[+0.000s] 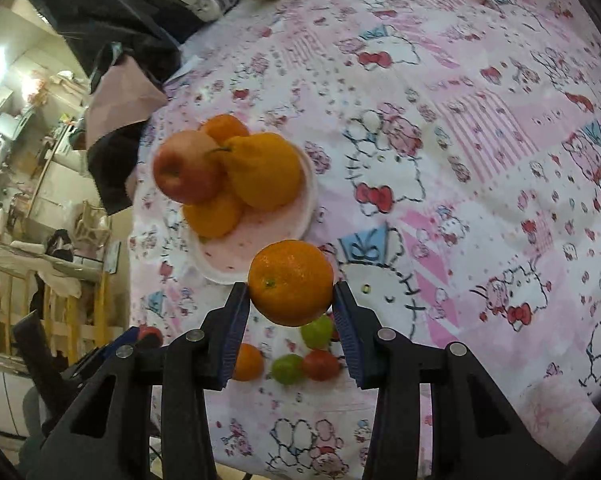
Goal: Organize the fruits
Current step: 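Carry the tomato and mandarin onto the plate and open both tools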
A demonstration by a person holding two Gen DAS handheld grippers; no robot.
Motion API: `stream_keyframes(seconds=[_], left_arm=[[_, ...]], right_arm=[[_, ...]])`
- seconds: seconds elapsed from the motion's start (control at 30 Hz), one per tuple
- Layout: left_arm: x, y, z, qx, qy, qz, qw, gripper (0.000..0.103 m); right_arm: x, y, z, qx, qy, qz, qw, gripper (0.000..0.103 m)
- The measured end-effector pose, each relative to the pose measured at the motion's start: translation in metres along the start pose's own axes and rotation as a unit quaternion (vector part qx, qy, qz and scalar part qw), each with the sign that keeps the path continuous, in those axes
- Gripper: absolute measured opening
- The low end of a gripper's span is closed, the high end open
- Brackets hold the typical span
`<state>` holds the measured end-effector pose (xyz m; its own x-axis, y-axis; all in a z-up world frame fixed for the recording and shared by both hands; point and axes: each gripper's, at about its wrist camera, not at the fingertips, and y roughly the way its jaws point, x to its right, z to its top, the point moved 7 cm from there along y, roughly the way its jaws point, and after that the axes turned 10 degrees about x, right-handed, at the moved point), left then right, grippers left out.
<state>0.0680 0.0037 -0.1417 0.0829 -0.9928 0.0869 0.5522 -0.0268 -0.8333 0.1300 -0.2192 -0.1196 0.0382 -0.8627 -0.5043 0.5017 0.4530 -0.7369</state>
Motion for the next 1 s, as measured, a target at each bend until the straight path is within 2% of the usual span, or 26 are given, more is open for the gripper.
stream_keyframes(seconds=[0.6,0.7,1.0], left_arm=[[0.003,-0.002,0.009,0.015,0.003,0.002,0.9999,0.04],[0.008,-0.004,0.019,0.028,0.011,0.0,0.9996,0.04],[0.024,0.006,0.077,0.055,0.044,-0.017,0.9974,0.04]], right_arm=[[-0.025,0.008,0.003,-0.003,-0.006,0.038,0.999,0.045],[-0.025,0.009,0.011,0.002,-0.003,0.044,0.999,0.045],[-0.014,0.022,0.038,0.01,0.001,0.032,0.999,0.045]])
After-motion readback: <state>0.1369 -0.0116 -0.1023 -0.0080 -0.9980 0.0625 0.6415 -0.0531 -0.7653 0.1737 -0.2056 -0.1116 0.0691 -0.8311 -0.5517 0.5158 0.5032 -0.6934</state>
